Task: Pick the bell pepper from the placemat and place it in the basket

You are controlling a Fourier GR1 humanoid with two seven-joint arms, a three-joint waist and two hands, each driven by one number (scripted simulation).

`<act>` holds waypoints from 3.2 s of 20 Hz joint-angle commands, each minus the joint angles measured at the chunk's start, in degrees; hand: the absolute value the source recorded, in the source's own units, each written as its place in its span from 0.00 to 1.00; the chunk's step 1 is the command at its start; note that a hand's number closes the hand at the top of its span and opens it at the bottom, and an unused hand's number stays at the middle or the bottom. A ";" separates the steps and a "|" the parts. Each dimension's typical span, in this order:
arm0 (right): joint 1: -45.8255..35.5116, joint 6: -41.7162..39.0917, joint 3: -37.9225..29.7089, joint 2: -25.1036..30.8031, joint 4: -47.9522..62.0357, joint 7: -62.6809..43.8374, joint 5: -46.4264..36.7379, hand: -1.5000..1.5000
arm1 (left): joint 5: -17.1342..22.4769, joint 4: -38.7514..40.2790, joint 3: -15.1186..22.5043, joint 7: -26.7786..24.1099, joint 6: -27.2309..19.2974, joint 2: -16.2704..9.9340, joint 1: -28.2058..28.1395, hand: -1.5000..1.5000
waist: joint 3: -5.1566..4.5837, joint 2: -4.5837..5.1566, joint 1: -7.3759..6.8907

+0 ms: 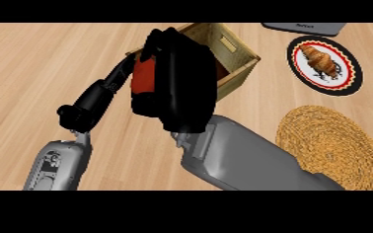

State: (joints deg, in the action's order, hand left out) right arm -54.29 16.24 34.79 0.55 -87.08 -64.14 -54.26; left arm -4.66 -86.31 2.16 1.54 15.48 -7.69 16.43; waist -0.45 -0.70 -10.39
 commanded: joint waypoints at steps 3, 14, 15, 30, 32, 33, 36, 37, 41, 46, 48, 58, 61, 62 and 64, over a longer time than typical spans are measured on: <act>-10.32 3.13 -0.19 -0.52 3.49 -16.15 -1.98 1.00 | -0.67 1.13 -0.55 -0.30 -1.35 0.37 -0.01 0.50 | -0.17 -0.22 1.76; -24.80 1.78 -7.04 -0.51 18.23 -21.03 -3.95 1.00 | -0.02 0.39 -2.15 -0.12 -0.71 -1.34 0.76 0.50 | -0.09 0.41 2.27; -25.30 2.26 -7.41 -0.51 19.63 -21.04 -4.63 1.00 | -0.43 0.54 -1.94 0.19 -1.18 -1.05 0.71 0.50 | -0.06 0.48 2.69; -35.87 6.93 -20.52 -0.51 35.94 -21.04 -13.27 1.00 | -0.37 2.38 -4.18 -2.43 -2.24 -1.58 -0.72 0.50 | 0.11 1.01 6.22; -34.10 8.32 -21.84 -0.51 37.15 -20.34 -12.62 1.00 | -0.27 -0.34 -3.79 -2.08 -1.89 -1.82 -3.11 0.50 | 0.28 0.86 6.54; -33.35 9.53 -20.55 -0.51 37.72 -21.03 -11.89 1.00 | -0.93 0.05 -3.02 -1.51 -3.14 -0.39 -1.40 0.50 | 0.24 1.02 6.28; -32.67 11.51 -19.85 -0.51 40.05 -20.33 -10.43 1.00 | -0.86 0.20 -3.16 -1.44 -2.45 -1.07 -1.51 0.50 | 0.23 1.27 5.93; -31.74 11.70 -19.80 -0.51 40.50 -20.71 -11.02 1.00 | -0.10 0.33 -3.86 -4.14 -1.22 -2.01 -3.50 0.50 | 0.21 1.17 6.05; -28.53 15.47 -17.67 -0.52 40.09 -20.25 -12.28 1.00 | -0.01 -0.45 -4.11 -2.63 -2.40 -1.12 -3.90 0.50 | 0.30 0.83 7.12; -25.70 17.83 -14.65 -0.51 40.32 -20.05 -16.07 1.00 | 0.07 -2.41 -4.45 -0.76 -2.31 -1.80 -4.83 0.50 | 0.36 0.63 8.07; -26.42 17.66 -14.26 -0.52 40.91 -20.28 -15.84 1.00 | -0.27 -2.04 -3.79 -0.64 -2.53 -1.15 -4.28 0.50 | 0.35 0.73 7.92; -21.88 22.89 -17.95 -0.52 38.24 -18.60 -22.84 0.00 | -0.28 -5.36 -3.61 2.90 -3.16 -0.95 -4.05 0.50 | 0.42 0.53 8.67; -24.15 24.14 -20.14 -0.52 40.25 -15.22 -22.41 0.00 | -1.11 -1.15 -3.90 -1.51 -3.35 -0.69 -4.33 0.50 | 0.37 1.00 8.78; -21.29 24.02 -20.19 -0.52 36.72 -14.09 -22.53 0.00 | 2.04 -3.63 -6.65 3.00 -1.77 -2.80 -2.56 0.50 | 0.43 0.64 9.43; -23.46 26.48 -20.04 -0.52 38.57 -14.78 -21.69 0.00 | 1.69 -5.17 -5.63 3.39 -1.48 -2.67 -2.93 0.50 | 0.41 0.81 8.21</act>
State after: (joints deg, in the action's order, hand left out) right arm -75.80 38.67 14.66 0.52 -48.57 -68.51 -76.22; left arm -4.20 -90.19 -3.13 2.36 13.04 -9.88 12.65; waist -0.01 0.02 -1.57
